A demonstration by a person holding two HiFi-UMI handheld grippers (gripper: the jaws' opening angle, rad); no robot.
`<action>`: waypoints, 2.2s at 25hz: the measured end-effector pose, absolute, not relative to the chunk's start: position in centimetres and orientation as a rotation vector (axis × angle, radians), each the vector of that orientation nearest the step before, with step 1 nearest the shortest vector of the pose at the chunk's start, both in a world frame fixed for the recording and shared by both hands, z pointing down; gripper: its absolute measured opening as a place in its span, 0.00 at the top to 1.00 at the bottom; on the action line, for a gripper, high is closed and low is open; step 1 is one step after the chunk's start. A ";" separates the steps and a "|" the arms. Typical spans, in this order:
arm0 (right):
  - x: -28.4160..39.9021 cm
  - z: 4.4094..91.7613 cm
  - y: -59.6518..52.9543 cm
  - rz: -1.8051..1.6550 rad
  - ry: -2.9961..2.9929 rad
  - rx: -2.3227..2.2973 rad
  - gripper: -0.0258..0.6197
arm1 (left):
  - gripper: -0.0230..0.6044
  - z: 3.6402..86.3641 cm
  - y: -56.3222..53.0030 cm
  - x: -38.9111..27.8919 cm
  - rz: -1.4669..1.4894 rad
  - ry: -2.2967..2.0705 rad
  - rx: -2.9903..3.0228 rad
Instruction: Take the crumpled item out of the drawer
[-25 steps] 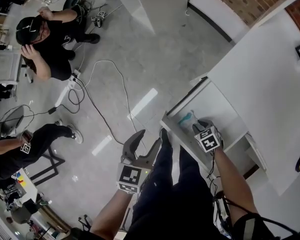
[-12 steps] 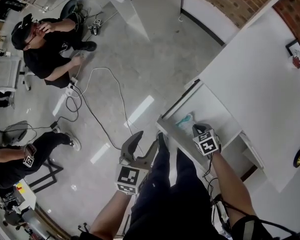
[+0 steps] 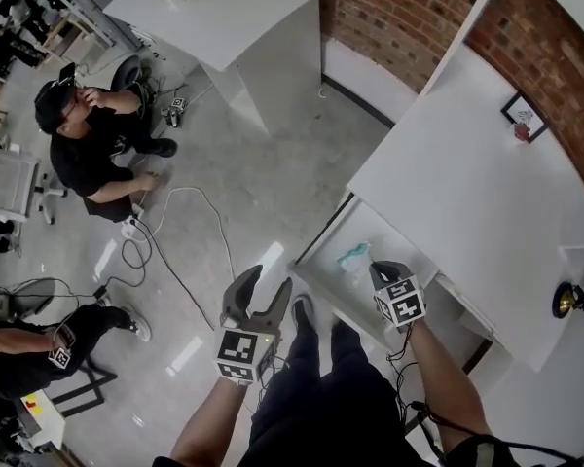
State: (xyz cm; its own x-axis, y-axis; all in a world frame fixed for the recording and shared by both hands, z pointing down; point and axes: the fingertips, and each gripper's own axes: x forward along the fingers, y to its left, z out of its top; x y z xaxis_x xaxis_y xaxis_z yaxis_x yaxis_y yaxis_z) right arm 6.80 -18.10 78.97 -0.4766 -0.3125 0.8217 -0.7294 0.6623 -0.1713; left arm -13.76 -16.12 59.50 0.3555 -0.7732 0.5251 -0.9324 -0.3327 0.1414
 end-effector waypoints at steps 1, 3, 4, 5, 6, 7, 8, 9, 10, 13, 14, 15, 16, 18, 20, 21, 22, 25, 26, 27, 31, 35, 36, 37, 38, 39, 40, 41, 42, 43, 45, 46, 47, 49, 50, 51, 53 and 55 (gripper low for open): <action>7.4 77.8 -18.2 0.674 -2.078 0.835 0.95 | 0.63 58.8 -16.1 -13.6 0.510 -1.493 2.213; 8.5 75.5 -18.7 0.708 -2.096 0.903 0.95 | 0.63 57.5 -16.2 -13.3 0.497 -1.498 2.230; 9.1 74.4 -19.1 0.720 -2.107 0.940 0.95 | 0.63 57.0 -16.3 -13.1 0.492 -1.498 2.241; 9.7 73.3 -19.5 0.729 -2.117 0.976 0.95 | 0.63 56.5 -16.5 -12.9 0.488 -1.497 2.253; 10.2 72.3 -20.0 0.737 -2.126 1.010 0.96 | 0.63 56.1 -16.5 -12.7 0.484 -1.495 2.263; 10.9 71.4 -20.4 0.744 -2.132 1.041 0.96 | 0.63 55.7 -16.5 -12.4 0.481 -1.492 2.270; 11.5 70.5 -20.7 0.750 -2.135 1.070 0.96 | 0.63 55.4 -16.5 -12.2 0.477 -1.490 2.274; 12.1 69.7 -21.1 0.754 -2.136 1.098 0.96 | 0.63 55.0 -16.5 -12.0 0.471 -1.487 2.276; 12.7 69.0 -21.6 0.756 -2.138 1.125 0.96 | 0.63 54.7 -16.5 -11.8 0.464 -1.485 2.279; 14.4 67.0 -23.2 0.744 -2.148 1.201 0.96 | 0.63 53.8 -17.0 -11.3 0.463 -1.486 2.306; 14.9 66.5 -23.8 0.734 -2.149 1.219 0.96 | 0.63 53.5 -17.2 -11.1 0.478 -1.489 2.325; 15.4 66.2 -24.3 0.721 -2.146 1.232 0.96 | 0.63 53.2 -17.4 -10.9 0.498 -1.492 2.345; 15.9 66.0 -24.8 0.709 -2.139 1.242 0.96 | 0.63 52.9 -17.6 -10.7 0.514 -1.494 2.362; 17.0 65.8 -26.1 0.696 -2.117 1.265 0.96 | 0.63 52.4 -18.1 -10.4 0.522 -1.492 2.376; 18.4 66.0 -27.6 0.704 -2.086 1.297 0.96 | 0.63 52.2 -18.5 -10.3 0.521 -1.492 2.373; 19.2 66.2 -28.4 0.718 -2.069 1.316 0.96 | 0.63 52.2 -18.7 -10.3 0.523 -1.494 2.369; 20.0 66.5 -29.1 0.735 -2.050 1.336 0.96 | 0.63 52.2 -18.9 -10.4 0.526 -1.498 2.365; 22.4 67.4 -31.3 0.779 -1.988 1.407 0.96 | 0.63 52.6 -19.1 -10.5 0.530 -1.509 2.342; 23.2 67.7 -32.0 0.789 -1.968 1.434 0.96 | 0.63 52.8 -19.2 -10.5 0.531 -1.512 2.334; 23.9 68.0 -32.7 0.800 -1.951 1.461 0.96 | 0.63 53.0 -19.3 -10.6 0.532 -1.514 2.327; 25.2 68.4 -34.4 0.830 -1.932 1.534 0.94 | 0.63 53.4 -19.8 -11.0 0.532 -1.528 2.298; 25.5 67.8 -34.7 0.808 -1.938 1.569 0.80 | 0.63 53.2 -20.4 -11.1 0.515 -1.549 2.287; 25.5 67.2 -34.8 0.795 -1.945 1.588 0.78 | 0.63 53.0 -20.7 -11.1 0.507 -1.554 2.289; 25.5 66.3 -34.8 0.780 -1.959 1.611 0.78 | 0.63 52.7 -21.1 -11.2 0.496 -1.560 2.291; 25.4 65.4 -34.9 0.767 -1.980 1.633 0.78 | 0.63 52.3 -21.4 -11.4 0.483 -1.567 2.294; 25.1 64.4 -34.8 0.756 -2.006 1.650 0.78 | 0.63 51.8 -21.7 -11.6 0.469 -1.575 2.296; 24.8 63.3 -34.7 0.743 -2.035 1.663 0.78 | 0.63 51.3 -21.9 -11.8 0.455 -1.583 2.300; 24.6 62.0 -34.5 0.723 -2.061 1.675 0.79 | 0.63 50.8 -22.1 -12.0 0.442 -1.590 2.305; 24.3 60.7 -34.3 0.696 -2.083 1.685 0.80 | 0.63 50.2 -22.3 -12.1 0.428 -1.596 2.312; 24.1 59.2 -34.2 0.666 -2.102 1.694 0.81 | 0.63 49.7 -22.4 -12.2 0.415 -1.602 2.321; 23.5 56.7 -33.8 0.614 -2.149 1.701 0.82 | 0.63 48.6 -22.7 -12.5 0.394 -1.614 2.340; 23.0 55.4 -33.6 0.590 -2.175 1.704 0.82 | 0.63 47.9 -22.9 -12.7 0.387 -1.626 2.349; 22.6 54.0 -33.4 0.564 -2.202 1.710 0.82 | 0.63 47.2 -23.0 -13.0 0.382 -1.642 2.356; 21.6 50.9 -32.8 0.497 -2.251 1.725 0.83 | 0.63 45.5 -23.2 -13.7 0.370 -1.680 2.369; 21.0 49.2 -32.4 0.457 -2.275 1.732 0.84 | 0.63 44.6 -23.3 -14.0 0.359 -1.700 2.376; 20.5 47.5 -32.0 0.415 -2.300 1.738 0.85 | 0.63 43.7 -23.4 -14.3 0.346 -1.720 2.381; 19.4 44.1 -31.2 0.337 -2.352 1.751 0.87 | 0.65 41.8 -23.6 -14.8 0.310 -1.758 2.388; 18.4 40.7 -30.4 0.259 -2.401 1.767 0.90 | 0.66 39.7 -23.9 -15.1 0.268 -1.784 2.402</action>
State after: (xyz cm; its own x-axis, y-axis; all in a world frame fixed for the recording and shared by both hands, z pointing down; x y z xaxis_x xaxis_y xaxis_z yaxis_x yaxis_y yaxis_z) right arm 18.36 -30.41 40.75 -0.2956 -0.9294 0.2209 -0.9551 0.2919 -0.0501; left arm -15.06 -23.90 39.74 0.2820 -0.9331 0.2231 -0.9575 -0.2885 0.0037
